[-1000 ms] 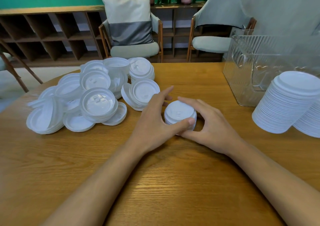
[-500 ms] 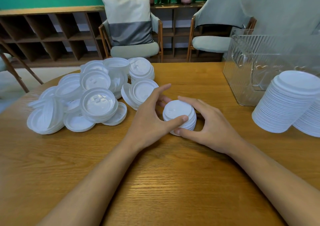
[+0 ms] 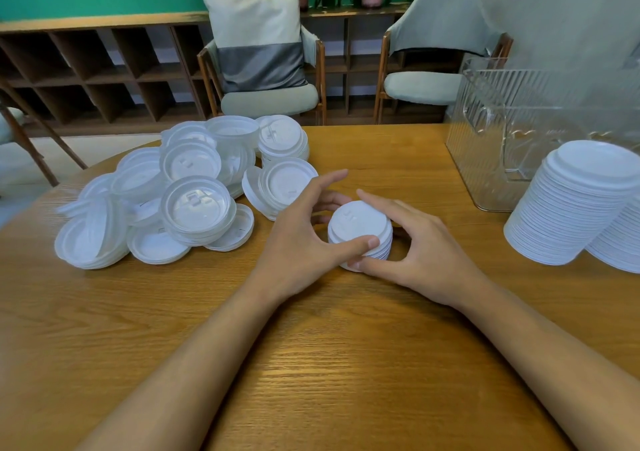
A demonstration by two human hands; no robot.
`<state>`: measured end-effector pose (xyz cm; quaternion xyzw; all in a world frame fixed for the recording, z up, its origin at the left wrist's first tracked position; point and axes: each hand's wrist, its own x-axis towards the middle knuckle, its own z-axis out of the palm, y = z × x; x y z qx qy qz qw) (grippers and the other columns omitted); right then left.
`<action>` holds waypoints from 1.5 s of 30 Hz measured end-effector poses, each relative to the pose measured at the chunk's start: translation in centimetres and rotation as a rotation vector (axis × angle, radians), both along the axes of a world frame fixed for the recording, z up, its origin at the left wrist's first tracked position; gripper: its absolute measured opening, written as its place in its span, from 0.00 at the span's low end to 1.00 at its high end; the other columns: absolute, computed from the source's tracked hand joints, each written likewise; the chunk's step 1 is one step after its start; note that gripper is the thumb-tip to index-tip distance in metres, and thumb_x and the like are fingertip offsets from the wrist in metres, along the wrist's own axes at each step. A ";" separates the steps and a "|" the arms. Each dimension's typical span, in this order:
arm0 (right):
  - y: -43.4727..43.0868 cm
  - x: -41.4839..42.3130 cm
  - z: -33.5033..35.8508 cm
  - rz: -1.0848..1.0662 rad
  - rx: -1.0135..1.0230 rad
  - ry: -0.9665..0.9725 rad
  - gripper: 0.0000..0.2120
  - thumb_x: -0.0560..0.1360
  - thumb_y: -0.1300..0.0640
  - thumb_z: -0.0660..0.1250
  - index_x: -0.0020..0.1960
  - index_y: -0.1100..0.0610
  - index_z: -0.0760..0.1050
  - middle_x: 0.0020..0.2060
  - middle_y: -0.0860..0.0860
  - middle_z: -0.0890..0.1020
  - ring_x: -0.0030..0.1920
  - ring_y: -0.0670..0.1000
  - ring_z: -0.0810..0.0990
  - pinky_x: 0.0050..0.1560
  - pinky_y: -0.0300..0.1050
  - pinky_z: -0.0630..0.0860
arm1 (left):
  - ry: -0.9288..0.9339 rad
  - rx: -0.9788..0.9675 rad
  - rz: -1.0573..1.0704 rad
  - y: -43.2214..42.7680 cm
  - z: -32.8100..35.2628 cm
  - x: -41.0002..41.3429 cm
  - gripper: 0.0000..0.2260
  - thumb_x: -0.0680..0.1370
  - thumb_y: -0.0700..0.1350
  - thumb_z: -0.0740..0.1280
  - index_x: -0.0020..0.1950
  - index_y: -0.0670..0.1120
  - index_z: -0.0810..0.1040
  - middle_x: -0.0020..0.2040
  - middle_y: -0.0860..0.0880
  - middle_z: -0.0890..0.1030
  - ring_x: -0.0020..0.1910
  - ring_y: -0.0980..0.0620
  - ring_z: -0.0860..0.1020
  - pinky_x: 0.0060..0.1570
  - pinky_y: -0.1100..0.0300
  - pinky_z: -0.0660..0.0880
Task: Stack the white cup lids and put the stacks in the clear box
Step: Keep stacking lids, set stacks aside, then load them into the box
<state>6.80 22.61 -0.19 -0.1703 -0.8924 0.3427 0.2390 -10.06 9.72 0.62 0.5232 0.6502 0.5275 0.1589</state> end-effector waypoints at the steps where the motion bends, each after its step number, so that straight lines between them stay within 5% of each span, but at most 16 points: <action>1: 0.0 0.0 0.0 -0.001 -0.004 -0.005 0.46 0.66 0.37 0.79 0.80 0.44 0.66 0.66 0.36 0.77 0.68 0.36 0.73 0.64 0.26 0.67 | 0.000 0.001 -0.004 0.0 0.0 0.0 0.40 0.69 0.47 0.84 0.77 0.54 0.71 0.58 0.55 0.83 0.64 0.57 0.80 0.64 0.60 0.77; 12: 0.2 0.2 0.5 -0.010 -0.020 -0.089 0.54 0.62 0.34 0.80 0.82 0.43 0.60 0.71 0.32 0.65 0.66 0.22 0.60 0.60 0.16 0.56 | 0.133 -0.089 -0.009 -0.4 0.3 0.0 0.39 0.69 0.55 0.83 0.77 0.56 0.70 0.63 0.57 0.82 0.67 0.64 0.77 0.70 0.57 0.74; 16: 0.1 0.2 0.1 -0.039 -0.004 -0.075 0.49 0.65 0.39 0.82 0.81 0.45 0.64 0.67 0.28 0.67 0.64 0.19 0.63 0.61 0.18 0.58 | 0.284 -0.058 0.043 -0.9 0.7 -0.8 0.27 0.78 0.63 0.71 0.74 0.56 0.74 0.63 0.58 0.82 0.66 0.62 0.77 0.66 0.60 0.74; 19: -0.1 0.2 0.0 -0.079 -0.016 -0.058 0.48 0.66 0.41 0.82 0.80 0.45 0.66 0.62 0.24 0.69 0.64 0.21 0.66 0.61 0.19 0.61 | 0.462 0.034 0.243 -1.0 0.7 -2.0 0.16 0.82 0.53 0.70 0.68 0.49 0.80 0.60 0.53 0.83 0.61 0.56 0.80 0.60 0.59 0.76; 24: 0.0 0.2 0.1 -0.102 -0.014 -0.066 0.48 0.66 0.38 0.81 0.81 0.44 0.65 0.60 0.23 0.69 0.62 0.21 0.66 0.60 0.18 0.61 | 0.734 -0.098 0.346 -0.5 0.0 -3.3 0.15 0.76 0.37 0.75 0.62 0.43 0.83 0.52 0.45 0.85 0.52 0.40 0.82 0.49 0.48 0.78; 34: 0.0 0.3 0.2 -0.099 -0.020 -0.078 0.48 0.66 0.38 0.81 0.81 0.43 0.64 0.59 0.23 0.69 0.61 0.20 0.65 0.59 0.18 0.60 | 0.713 -0.060 0.376 -0.4 0.2 -3.3 0.15 0.74 0.31 0.72 0.59 0.43 0.84 0.47 0.46 0.85 0.47 0.42 0.83 0.47 0.43 0.79; 36: 0.0 0.3 0.2 -0.092 -0.013 -0.077 0.49 0.66 0.36 0.80 0.81 0.43 0.64 0.61 0.27 0.71 0.63 0.23 0.66 0.60 0.20 0.62 | 0.685 -0.019 0.363 -0.5 0.2 -3.4 0.15 0.74 0.31 0.73 0.59 0.44 0.84 0.47 0.48 0.83 0.47 0.48 0.82 0.48 0.46 0.79; 40: -0.2 0.1 0.3 -0.074 -0.011 -0.065 0.50 0.65 0.33 0.79 0.81 0.44 0.64 0.66 0.33 0.74 0.66 0.28 0.69 0.63 0.22 0.63 | 0.559 0.134 0.306 -0.6 0.5 -2.1 0.11 0.76 0.36 0.77 0.56 0.43 0.84 0.45 0.51 0.79 0.44 0.60 0.75 0.48 0.73 0.70; 43: -0.3 0.0 0.3 -0.077 -0.004 -0.039 0.49 0.65 0.33 0.78 0.81 0.46 0.66 0.68 0.35 0.74 0.69 0.32 0.70 0.67 0.28 0.65 | 0.418 0.201 0.295 -0.4 0.6 -1.0 0.09 0.78 0.39 0.76 0.58 0.44 0.84 0.46 0.53 0.78 0.47 0.59 0.77 0.51 0.74 0.70; 45: -0.4 0.0 0.2 -0.084 0.001 -0.029 0.46 0.66 0.35 0.78 0.80 0.46 0.67 0.69 0.35 0.74 0.69 0.32 0.69 0.67 0.26 0.64 | 0.318 0.232 0.282 -0.3 0.9 -0.5 0.08 0.80 0.41 0.74 0.59 0.46 0.84 0.50 0.54 0.78 0.52 0.56 0.80 0.54 0.66 0.76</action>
